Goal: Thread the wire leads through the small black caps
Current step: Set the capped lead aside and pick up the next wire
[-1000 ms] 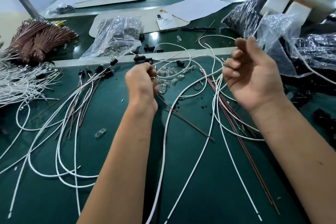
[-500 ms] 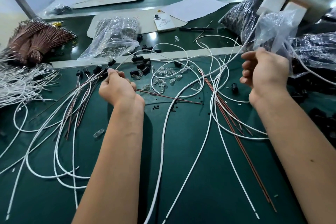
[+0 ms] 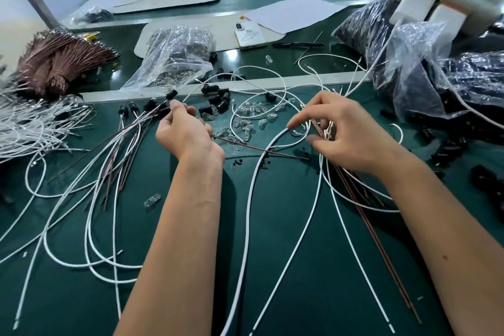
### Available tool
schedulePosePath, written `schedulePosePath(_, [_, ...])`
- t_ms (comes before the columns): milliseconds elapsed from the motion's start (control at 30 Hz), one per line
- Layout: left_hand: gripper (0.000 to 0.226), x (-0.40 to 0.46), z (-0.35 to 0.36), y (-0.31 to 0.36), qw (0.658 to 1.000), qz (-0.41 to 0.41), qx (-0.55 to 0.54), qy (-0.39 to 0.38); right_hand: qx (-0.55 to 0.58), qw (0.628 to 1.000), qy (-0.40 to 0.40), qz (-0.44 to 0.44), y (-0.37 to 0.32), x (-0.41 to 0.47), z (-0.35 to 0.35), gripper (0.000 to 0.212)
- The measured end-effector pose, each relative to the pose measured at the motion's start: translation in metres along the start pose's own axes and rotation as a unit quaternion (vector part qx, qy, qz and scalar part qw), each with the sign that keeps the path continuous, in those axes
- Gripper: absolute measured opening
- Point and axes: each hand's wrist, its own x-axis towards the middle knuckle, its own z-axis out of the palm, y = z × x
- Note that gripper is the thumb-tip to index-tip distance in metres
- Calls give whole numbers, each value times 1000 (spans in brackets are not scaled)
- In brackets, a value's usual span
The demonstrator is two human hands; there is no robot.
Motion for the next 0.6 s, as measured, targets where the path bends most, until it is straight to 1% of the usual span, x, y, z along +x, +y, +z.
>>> schedulePosePath(33, [24,0,0,0,1000,1,1,-1,-5,1000,-20,0,1,0,0,31])
schedulePosePath(67, [24,-1,0,0,1000,0,3,-3,-11,1000,-21,1,3,1,1,25])
schedulePosePath(133, [24,-2,0,-1,1000,-2,7,-14,11,1000,25,0,4,2,4,13])
schedulePosePath(167, [23,-3,0,-1,1000,-4,9,-22,55,997,55,6,4,3,5,11])
schedulePosePath(200, [23,-4,0,-1,999,-6,12,-34,127,989,74,21,4,3,4,10])
schedulePosePath(233, [22,-5,1,-1,999,-10,15,-47,216,972,80,43,4,3,2,12])
schedulePosePath(300, [21,-8,2,-1,997,-17,24,-70,390,914,56,99,5,1,-5,20])
schedulePosePath(333, [21,-10,2,-1,996,-17,29,-77,450,884,41,120,5,1,-9,24])
schedulePosePath(400, [20,-11,2,0,996,-14,36,-84,539,829,20,149,4,2,-12,36])
schedulePosePath(467, [20,-12,1,0,995,-11,41,-87,608,775,22,168,4,4,-12,56])
schedulePosePath(500, [20,-12,1,1,995,-10,45,-90,630,756,38,172,4,5,-12,57])
schedulePosePath(533, [20,-12,0,1,994,-9,52,-97,640,747,63,170,4,5,-12,49])
schedulePosePath(600, [23,-13,2,0,990,-14,77,-121,633,750,115,157,3,5,-12,24])
